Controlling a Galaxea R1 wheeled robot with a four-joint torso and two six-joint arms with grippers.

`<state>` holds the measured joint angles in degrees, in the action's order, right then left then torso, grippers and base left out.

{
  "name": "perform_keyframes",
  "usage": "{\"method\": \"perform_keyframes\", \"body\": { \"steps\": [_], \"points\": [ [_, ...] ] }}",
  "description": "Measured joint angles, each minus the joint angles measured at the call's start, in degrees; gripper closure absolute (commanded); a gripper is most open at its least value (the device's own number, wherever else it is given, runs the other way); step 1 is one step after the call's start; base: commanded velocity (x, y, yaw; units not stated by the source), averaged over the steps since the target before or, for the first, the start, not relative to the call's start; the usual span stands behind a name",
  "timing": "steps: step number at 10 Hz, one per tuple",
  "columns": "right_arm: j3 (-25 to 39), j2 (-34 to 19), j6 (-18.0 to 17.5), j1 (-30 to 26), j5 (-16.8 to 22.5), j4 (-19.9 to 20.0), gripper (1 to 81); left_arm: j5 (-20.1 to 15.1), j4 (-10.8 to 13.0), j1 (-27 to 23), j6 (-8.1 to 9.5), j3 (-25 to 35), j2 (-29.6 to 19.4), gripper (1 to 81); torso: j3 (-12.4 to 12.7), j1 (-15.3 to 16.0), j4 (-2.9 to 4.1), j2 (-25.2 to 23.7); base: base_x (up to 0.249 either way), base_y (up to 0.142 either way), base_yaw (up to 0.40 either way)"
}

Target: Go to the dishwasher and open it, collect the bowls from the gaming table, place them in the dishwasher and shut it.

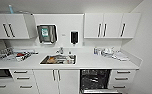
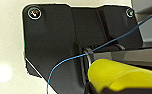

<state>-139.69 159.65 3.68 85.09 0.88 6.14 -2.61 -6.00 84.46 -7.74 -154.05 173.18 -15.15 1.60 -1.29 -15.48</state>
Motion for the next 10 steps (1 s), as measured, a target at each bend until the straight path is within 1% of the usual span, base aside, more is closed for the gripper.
{"method": "perform_keyframes", "body": {
  "steps": [2, 4, 10],
  "points": [
    [0.0, 0.3, 0.0, 2.1, 0.9, -0.1, 81.1, -0.7, 0.0, 1.9, 0.0, -0.1, -0.2, 81.1, 0.0, -0.1, 0.0, 0.0, 0.148, -0.071, 0.0],
    [-0.2, 0.0, 0.0, 0.3, 0.2, -0.1, 81.1, -0.2, 0.0, 0.6, 0.0, 0.2, 0.0, 81.1, 0.0, -0.1, 0.0, 0.0, 0.148, -0.071, 0.0],
    [-0.2, 0.1, 0.0, 0.9, 0.5, -0.1, 81.1, -0.3, 0.0, 0.8, 0.0, 0.1, 0.0, 81.1, 0.0, -0.1, 0.0, 0.0, 0.149, -0.072, 0.0]
  ]
}}
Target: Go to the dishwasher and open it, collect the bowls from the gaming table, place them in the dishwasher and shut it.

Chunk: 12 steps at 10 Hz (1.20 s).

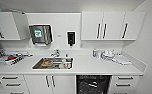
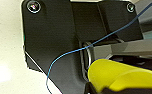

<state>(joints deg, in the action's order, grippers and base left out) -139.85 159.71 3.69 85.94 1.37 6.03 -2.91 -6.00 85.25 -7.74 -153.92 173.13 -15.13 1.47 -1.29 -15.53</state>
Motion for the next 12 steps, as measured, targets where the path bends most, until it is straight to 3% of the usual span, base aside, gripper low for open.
{"method": "perform_keyframes", "body": {
  "steps": [3, 8, 12],
  "points": [
    [0.0, 0.0, 0.0, -0.1, 0.0, 0.0, 81.1, 0.0, 0.0, 0.0, 0.0, 0.0, 0.0, 81.1, 0.0, 0.0, 0.0, 0.0, 0.132, -0.069, 0.0],
    [0.0, 0.0, 0.0, -0.1, 0.2, 0.0, 81.1, -0.1, 0.0, 0.2, 0.0, 0.0, -0.1, 81.1, 0.0, 0.0, 0.0, 0.0, 0.082, 0.0, 0.0],
    [0.0, 0.0, 0.0, -0.2, 0.0, 0.0, 81.1, 0.0, 0.0, -0.2, 0.0, 0.0, -0.1, 81.1, 0.0, 0.0, 0.0, 0.0, 0.0, 0.0, 0.0]
  ]
}}
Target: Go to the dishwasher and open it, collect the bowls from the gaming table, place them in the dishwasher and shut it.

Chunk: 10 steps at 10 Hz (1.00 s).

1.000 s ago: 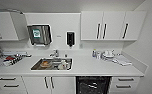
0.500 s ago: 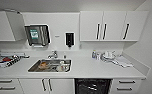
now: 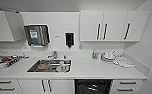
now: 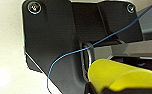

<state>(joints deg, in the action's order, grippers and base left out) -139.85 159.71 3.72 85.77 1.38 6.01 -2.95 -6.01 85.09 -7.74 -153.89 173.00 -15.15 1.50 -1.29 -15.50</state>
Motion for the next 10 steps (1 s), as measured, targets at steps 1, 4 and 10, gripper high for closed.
{"method": "perform_keyframes", "body": {
  "steps": [1, 4, 10],
  "points": [
    [0.0, 0.0, 0.0, 0.3, 0.2, 0.0, 81.1, 0.0, 0.0, 0.4, 0.0, 0.0, 0.0, 81.1, 0.0, 0.0, 0.0, 0.0, 0.0, 0.0, 0.0],
    [1.5, -0.7, 0.0, -0.1, 0.0, 0.1, 81.1, 0.2, 0.0, 0.2, 0.0, 0.3, -0.4, 81.1, 0.0, 0.0, 0.0, 0.0, 0.0, 0.0, 0.0],
    [7.4, -4.7, -0.1, -0.1, 0.0, 0.3, 81.1, 1.0, -0.1, -0.5, 0.13, 12.3, -7.5, 81.1, 0.0, 0.0, 0.0, 0.0, 0.0, 0.0, 0.0]
  ]
}}
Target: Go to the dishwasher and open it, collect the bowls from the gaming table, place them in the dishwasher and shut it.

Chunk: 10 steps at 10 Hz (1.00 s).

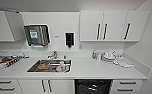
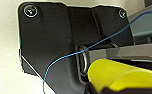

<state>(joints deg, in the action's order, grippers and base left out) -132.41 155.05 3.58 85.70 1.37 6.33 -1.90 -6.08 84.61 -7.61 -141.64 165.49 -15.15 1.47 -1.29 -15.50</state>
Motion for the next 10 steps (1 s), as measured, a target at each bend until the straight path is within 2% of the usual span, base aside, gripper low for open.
{"method": "perform_keyframes", "body": {
  "steps": [2, 6, 8, 10],
  "points": [
    [0.1, 0.2, 0.0, -0.1, -0.1, 0.0, 81.1, 0.3, -0.1, -0.8, 0.15, 6.6, -4.7, 81.1, -0.9, 0.0, 0.0, 0.0, 0.0, 0.0, 0.0],
    [0.1, 0.0, 0.0, -1.0, -0.3, 0.0, 81.1, 0.9, -0.8, -2.3, 0.41, 17.7, -14.1, 81.1, -8.1, 0.0, 0.0, 0.0, 0.0, 0.0, 0.0],
    [0.3, 0.0, 0.0, -1.6, -0.6, 0.0, 81.1, 1.4, -1.0, -3.7, 1.39, 22.1, -17.6, 81.1, -11.8, 0.0, 0.0, 0.0, 0.0, 0.0, 0.0],
    [0.5, -0.3, 0.0, -1.9, -0.9, 0.0, 81.1, 1.5, -1.0, -5.6, 1.72, 28.3, -21.4, 81.1, -12.9, 0.0, 0.0, 0.0, 0.0, 0.0, 0.0]
  ]
}}
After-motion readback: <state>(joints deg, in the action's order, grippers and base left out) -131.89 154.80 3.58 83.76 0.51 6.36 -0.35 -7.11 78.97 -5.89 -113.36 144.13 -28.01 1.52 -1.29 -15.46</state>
